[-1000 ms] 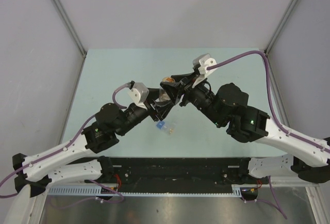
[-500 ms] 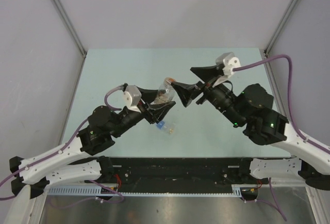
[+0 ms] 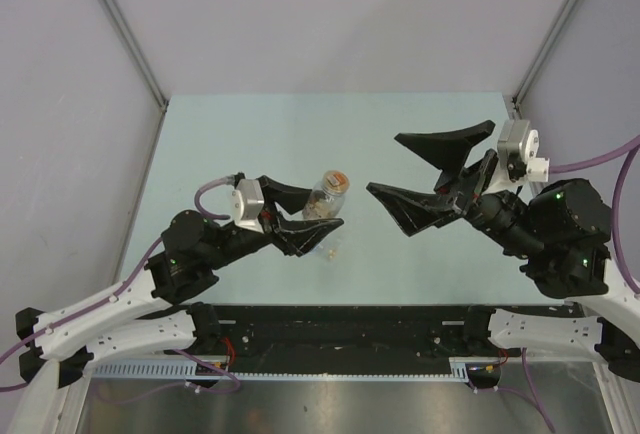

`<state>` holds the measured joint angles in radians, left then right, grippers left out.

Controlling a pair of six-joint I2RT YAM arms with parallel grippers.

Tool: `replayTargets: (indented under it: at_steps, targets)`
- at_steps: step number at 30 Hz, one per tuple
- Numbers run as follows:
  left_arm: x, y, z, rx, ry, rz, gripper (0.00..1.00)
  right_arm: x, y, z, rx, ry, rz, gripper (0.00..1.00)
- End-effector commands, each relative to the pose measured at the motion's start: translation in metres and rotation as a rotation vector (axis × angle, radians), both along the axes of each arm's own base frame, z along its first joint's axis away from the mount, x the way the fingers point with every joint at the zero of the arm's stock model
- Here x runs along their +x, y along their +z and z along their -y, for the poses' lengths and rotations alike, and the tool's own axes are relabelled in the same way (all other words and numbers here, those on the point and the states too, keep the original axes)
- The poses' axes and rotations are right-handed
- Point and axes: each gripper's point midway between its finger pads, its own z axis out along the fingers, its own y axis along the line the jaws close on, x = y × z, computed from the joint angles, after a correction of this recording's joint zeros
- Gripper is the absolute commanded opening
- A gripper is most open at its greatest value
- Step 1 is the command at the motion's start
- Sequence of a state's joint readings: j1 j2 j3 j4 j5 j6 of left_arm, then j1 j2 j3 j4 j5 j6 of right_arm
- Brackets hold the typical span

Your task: Sort the pills into containers

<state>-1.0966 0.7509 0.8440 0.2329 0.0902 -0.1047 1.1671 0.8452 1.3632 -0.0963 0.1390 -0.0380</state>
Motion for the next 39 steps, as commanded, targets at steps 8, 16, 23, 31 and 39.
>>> replayTargets:
  at_steps: [8, 16, 23, 31, 39]
  targets:
    - [-0.07, 0.032, 0.002, -0.056, -0.357, 0.139, 0.0, -0.065, -0.021, -0.027, -0.158, 0.372, 0.194, 0.96]
    - [-0.075, 0.034, 0.001, -0.061, -0.386, 0.149, 0.01, -0.072, -0.029, -0.044, -0.175, 0.461, 0.176, 0.93]
    - [-0.082, 0.037, 0.0, -0.077, -0.417, 0.16, 0.0, -0.073, -0.033, -0.058, -0.18, 0.502, 0.162, 0.87]
    - [-0.081, 0.035, 0.0, -0.082, -0.416, 0.159, 0.0, -0.076, -0.031, -0.064, -0.169, 0.537, 0.162, 0.75]
    - [-0.08, 0.033, 0.002, -0.084, -0.413, 0.154, 0.0, -0.08, -0.027, -0.061, -0.152, 0.553, 0.17, 0.7]
